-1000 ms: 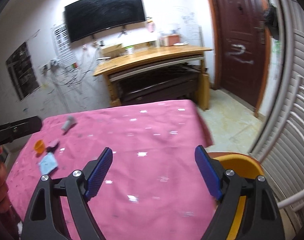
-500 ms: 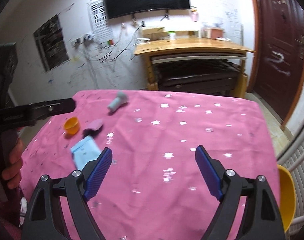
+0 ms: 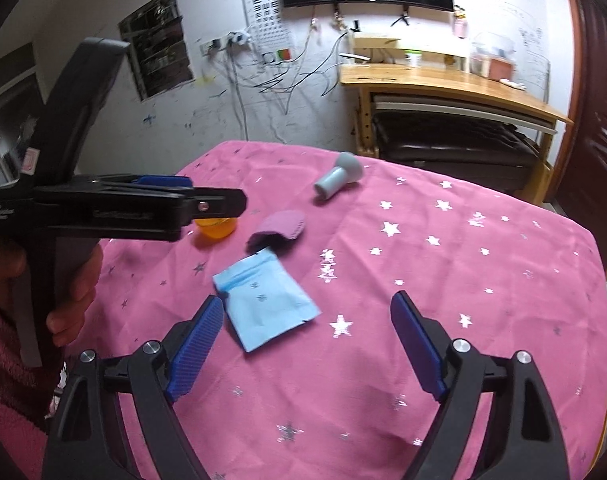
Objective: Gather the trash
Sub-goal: 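Move both tools back over the table toward the blue wipe and orange cup, then grasp the orange cup with the left tool while the right tool grasps the blue wipe packet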
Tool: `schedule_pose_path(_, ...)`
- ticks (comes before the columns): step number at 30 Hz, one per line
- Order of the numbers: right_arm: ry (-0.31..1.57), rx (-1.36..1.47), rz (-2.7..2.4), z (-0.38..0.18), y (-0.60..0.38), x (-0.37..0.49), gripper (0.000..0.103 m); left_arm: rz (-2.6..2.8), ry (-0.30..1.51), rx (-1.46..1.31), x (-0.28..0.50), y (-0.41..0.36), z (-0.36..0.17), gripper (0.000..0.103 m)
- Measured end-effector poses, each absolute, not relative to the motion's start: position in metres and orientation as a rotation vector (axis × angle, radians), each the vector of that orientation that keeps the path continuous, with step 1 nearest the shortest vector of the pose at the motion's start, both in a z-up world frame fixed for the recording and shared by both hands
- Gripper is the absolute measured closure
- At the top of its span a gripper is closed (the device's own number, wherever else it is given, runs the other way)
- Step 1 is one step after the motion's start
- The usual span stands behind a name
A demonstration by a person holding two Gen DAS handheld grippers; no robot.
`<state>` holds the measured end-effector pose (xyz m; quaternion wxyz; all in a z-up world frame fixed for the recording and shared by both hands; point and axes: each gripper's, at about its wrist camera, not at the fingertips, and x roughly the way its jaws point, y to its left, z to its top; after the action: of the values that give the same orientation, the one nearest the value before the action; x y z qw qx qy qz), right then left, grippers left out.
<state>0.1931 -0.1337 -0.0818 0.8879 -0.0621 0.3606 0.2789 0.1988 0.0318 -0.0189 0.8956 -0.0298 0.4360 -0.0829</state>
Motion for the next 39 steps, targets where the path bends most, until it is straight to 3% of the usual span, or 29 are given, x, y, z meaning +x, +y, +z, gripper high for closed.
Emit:
schedule_pose_path(3,0.759,-0.156,0.6,-0.085,-0.124,0.193,0.023,-0.176,0.937,-0.067,0.204,0.037,-0.028,0.032)
schedule_pose_path(7,0.767,-0.179,0.621,-0.088,-0.114,0.193,0.023,-0.166,0.952,-0.067,0.208,0.043,-0.035,0.033)
schedule_pose_path(14,0.789,-0.222,0.65,-0.093,-0.1,0.197,0.023,-0.194,0.976,-0.043,0.212,0.042,-0.045,0.046)
schedule_pose_path(18,0.804,-0.249,0.65,-0.095,-0.094,0.201,0.023,-0.197,0.974,-0.034,0.214,0.041,-0.047,0.048)
schedule_pose_path(22,0.818,-0.273,0.65,-0.099,-0.088,0.207,0.023,-0.183,0.964,-0.01,0.215,0.04,-0.047,0.063)
schedule_pose_path(36,0.864,-0.299,0.658,-0.107,-0.076,0.221,0.023,-0.173,0.938,-0.041,0.207,0.053,-0.041,0.063)
schedule_pose_path(39,0.856,-0.323,0.644,-0.107,-0.075,0.221,0.032,-0.169,0.938,-0.043,0.205,0.056,-0.041,0.063)
